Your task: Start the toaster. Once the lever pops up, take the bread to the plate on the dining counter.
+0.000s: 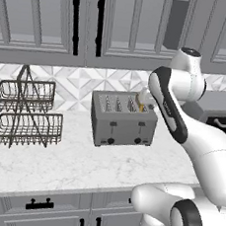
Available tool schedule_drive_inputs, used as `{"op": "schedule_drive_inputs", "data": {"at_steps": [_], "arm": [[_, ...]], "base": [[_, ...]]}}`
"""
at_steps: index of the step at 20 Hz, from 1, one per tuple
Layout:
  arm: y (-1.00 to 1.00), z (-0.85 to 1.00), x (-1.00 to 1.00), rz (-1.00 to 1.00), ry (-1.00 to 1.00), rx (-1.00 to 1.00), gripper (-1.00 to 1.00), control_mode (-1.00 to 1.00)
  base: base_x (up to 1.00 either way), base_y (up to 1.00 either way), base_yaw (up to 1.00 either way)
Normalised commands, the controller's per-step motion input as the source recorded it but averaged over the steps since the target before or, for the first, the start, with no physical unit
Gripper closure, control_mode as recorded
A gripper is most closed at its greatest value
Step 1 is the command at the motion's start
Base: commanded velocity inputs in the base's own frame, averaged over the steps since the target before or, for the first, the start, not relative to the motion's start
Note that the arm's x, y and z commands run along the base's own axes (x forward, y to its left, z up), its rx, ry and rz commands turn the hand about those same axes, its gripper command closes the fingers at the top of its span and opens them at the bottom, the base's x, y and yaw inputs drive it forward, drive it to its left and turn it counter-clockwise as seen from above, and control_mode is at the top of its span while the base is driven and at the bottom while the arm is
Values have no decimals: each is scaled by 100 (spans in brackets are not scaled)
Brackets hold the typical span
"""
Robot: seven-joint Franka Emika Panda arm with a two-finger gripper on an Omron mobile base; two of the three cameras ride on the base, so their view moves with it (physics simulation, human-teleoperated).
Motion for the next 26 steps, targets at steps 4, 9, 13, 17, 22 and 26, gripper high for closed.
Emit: {"op": "schedule_drive_inputs", "data": {"at_steps": [4,9,13,17,22,26], "arm": [[3,-16,-6,0,6,-2,-100,-100],[13,-57,6,0,14,0,-100,-100],[8,-49,34,0,9,0,-100,-100],[15,-36,42,3,0,0,-100,-100],[25,-37,45,4,-3,0,-100,-100],[8,-36,42,0,-1,0,-100,-100]], "base": [[0,0,0],[0,0,0],[0,0,0],[0,0,0],[0,0,0],[0,0,0]]}}
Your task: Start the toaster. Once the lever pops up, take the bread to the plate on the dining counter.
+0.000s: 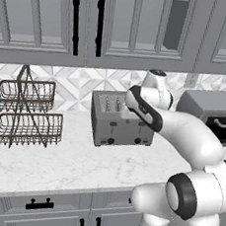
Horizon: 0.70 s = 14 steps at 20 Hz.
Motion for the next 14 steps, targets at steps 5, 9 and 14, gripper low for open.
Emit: {"op": "schedule_drive_inputs", "data": {"at_steps": [5,9,14], "arm": [[0,-26,30,0,-7,-1,-100,-100],[0,-34,27,0,-8,0,-100,-100],[-1,-35,14,0,-13,-1,-100,-100]], "base": [[0,0,0],[0,0,0],[0,0,0]]}}
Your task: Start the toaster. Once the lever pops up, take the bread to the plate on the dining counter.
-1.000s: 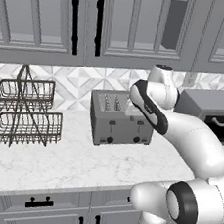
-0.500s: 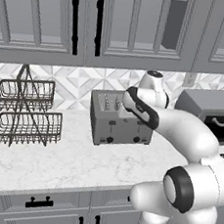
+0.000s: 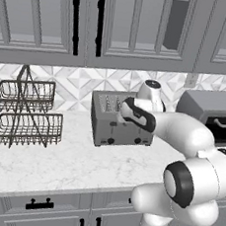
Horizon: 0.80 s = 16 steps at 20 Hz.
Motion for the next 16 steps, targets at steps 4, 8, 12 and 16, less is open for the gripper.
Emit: {"op": "schedule_drive_inputs", "data": {"at_steps": [4,8,12,16], "arm": [[-11,-21,15,0,-12,0,-100,-100],[-16,-10,21,0,-10,0,-100,-100],[-12,-10,24,0,-4,0,-100,-100],[0,-36,7,0,0,0,-100,-100]], "base": [[0,0,0],[0,0,0],[0,0,0],[0,0,0]]}}
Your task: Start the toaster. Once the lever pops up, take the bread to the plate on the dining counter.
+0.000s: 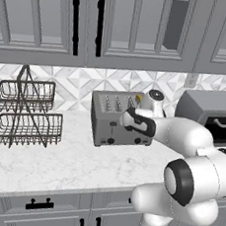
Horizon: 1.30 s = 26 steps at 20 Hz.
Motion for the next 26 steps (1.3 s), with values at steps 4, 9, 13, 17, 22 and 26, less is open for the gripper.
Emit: {"op": "schedule_drive_inputs", "data": {"at_steps": [4,9,13,17,22,26], "arm": [[0,-82,0,0,-1,0,-100,-100],[0,-99,-1,0,0,0,-100,-100],[6,-100,-14,0,0,0,-100,-100],[1,-100,-26,0,0,0,-100,-100],[0,-100,-32,0,0,0,-100,-100],[0,-96,-56,0,-10,0,-100,-100]], "base": [[0,0,0],[0,0,0],[0,0,0],[0,0,0],[0,0,0],[0,0,0]]}}
